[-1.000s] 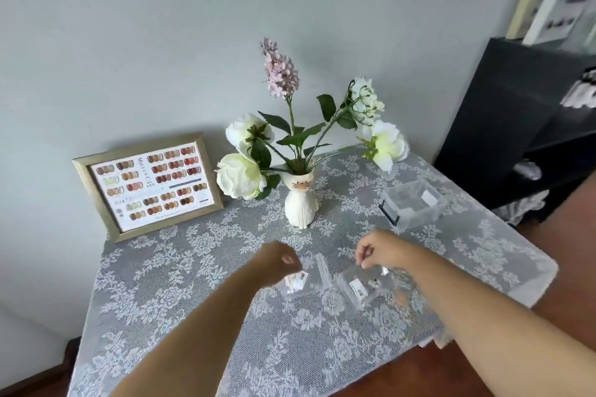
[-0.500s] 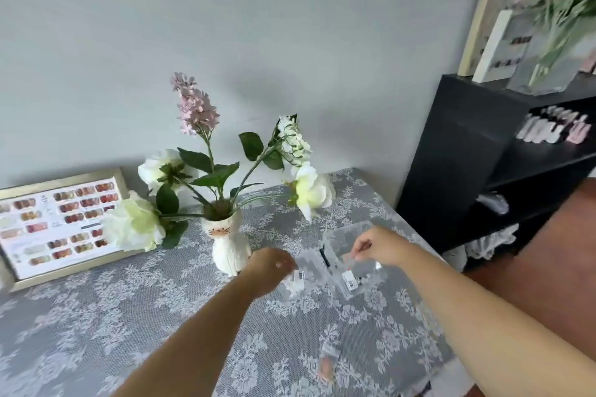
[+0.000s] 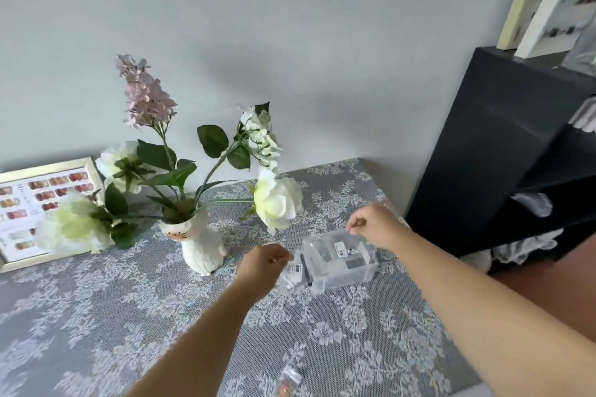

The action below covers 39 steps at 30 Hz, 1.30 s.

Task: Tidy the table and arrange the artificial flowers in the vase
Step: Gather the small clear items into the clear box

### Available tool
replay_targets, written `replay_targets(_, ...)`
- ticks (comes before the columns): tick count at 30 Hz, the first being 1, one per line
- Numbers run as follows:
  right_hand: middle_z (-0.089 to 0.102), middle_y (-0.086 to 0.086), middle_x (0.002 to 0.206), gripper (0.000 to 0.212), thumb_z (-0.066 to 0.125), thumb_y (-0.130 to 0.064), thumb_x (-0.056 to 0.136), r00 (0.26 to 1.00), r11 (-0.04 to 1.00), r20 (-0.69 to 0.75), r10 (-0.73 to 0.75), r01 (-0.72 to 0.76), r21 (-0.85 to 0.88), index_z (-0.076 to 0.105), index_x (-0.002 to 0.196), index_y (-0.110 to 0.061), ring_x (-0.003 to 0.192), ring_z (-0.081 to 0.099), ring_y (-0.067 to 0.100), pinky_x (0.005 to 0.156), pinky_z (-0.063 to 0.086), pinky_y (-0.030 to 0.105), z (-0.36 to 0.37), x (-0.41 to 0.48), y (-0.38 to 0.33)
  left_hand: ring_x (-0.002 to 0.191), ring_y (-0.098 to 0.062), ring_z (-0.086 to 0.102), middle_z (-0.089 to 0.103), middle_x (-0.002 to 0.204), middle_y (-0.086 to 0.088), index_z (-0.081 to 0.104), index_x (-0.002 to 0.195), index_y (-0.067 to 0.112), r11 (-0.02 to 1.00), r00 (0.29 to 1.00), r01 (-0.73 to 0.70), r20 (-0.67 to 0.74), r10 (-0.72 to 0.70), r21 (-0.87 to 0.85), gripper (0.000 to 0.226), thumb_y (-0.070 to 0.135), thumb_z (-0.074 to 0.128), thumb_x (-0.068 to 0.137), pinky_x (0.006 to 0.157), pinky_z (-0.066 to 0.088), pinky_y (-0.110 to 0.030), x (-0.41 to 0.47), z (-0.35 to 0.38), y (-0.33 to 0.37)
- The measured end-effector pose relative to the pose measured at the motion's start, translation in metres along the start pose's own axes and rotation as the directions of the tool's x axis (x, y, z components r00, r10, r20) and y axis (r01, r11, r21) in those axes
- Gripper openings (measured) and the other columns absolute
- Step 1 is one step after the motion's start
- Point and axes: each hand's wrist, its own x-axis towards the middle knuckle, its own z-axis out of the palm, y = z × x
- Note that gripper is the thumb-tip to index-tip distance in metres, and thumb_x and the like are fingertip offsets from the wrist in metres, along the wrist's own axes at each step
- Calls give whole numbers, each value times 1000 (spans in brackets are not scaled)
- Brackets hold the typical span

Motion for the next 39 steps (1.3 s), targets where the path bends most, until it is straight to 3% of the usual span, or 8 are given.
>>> replay_targets(5, 63, -7, 74, 12, 61, -6, 84, 993, 1000, 115, 15, -12, -26, 65, 76, -15, 57, 54, 0, 46, 42, 10, 32, 11, 1, 83, -11, 63, 69, 94, -1, 67, 96, 13, 999, 999, 41, -5, -41, -8, 13, 13, 56, 89, 82, 52, -25, 3, 3, -13)
replay_targets(12, 68, 6, 93, 7, 61, -6, 84, 984, 995, 167, 66, -52, -88, 66, 88, -8, 78, 65, 13, 75, 56, 29, 51, 21, 2, 75, -9, 64, 65, 83, 9, 67, 93, 21, 996, 998, 64, 10, -63, -62, 12, 16, 57, 88, 64, 48, -12, 10, 5, -19)
replay_targets(15, 68, 5, 101, 16, 61, -9, 83, 983, 986, 174, 61, -32, -161, 65, 99, -8, 87, 63, 16, 81, 54, 29, 50, 19, 2, 75, -12, 64, 67, 82, 8, 68, 88, 24, 994, 998, 56, 4, -56, -93, 11, 17, 59, 87, 64, 52, -15, 15, 6, -15)
replay_targets(19, 66, 3, 105, 24, 62, -10, 83, 989, 979, 147, 10, 20, -203, 63, 107, -11, 85, 63, 15, 78, 55, 30, 37, 11, 6, 73, -21, 62, 67, 81, 5, 62, 78, 34, 987, 998, 67, 17, -65, -149, 20, 16, 57, 88, 73, 56, -38, 18, 13, 0)
replay_targets(24, 62, 0, 116, 37, 68, -19, 80, 999, 992, 25, -41, 44, -122, 59, 116, -22, 80, 62, 10, 75, 55, 27, 18, 1, 26, 74, -7, 59, 67, 97, -3, 65, 96, 20, 994, 999, -5, -41, 1, -105, 15, 17, 51, 92, 62, 47, -13, 32, 22, 21)
replay_targets(27, 46, -2, 137, 73, 75, -28, 71, 991, 998, 132, 35, -28, -54, 40, 134, -34, 109, 54, 16, 91, 47, 36, 16, -7, 41, 78, -15, 63, 65, 99, 0, 66, 100, 18, 997, 998, -28, -57, 24, -76, 18, 15, 50, 92, 65, 52, -23, 45, 28, 37)
replay_targets(29, 35, -8, 146, 84, 77, -26, 69, 980, 999, 195, 45, -46, 1, 31, 138, -37, 115, 50, 16, 88, 48, 31, 19, -11, 47, 82, -16, 64, 67, 100, 1, 67, 101, 19, 999, 999, -39, -30, 38, -30, 19, 15, 51, 91, 72, 53, -27, 55, 33, 46)
replay_targets(39, 40, -8, 143, 87, 76, -19, 71, 984, 999, 178, 32, -37, 23, 28, 140, -38, 108, 57, 17, 78, 49, 23, 21, -13, 53, 86, -14, 67, 71, 100, -3, 68, 98, 15, 979, 988, -38, 151, 8, 200, 18, 16, 51, 91, 78, 57, -31, 75, 66, 59)
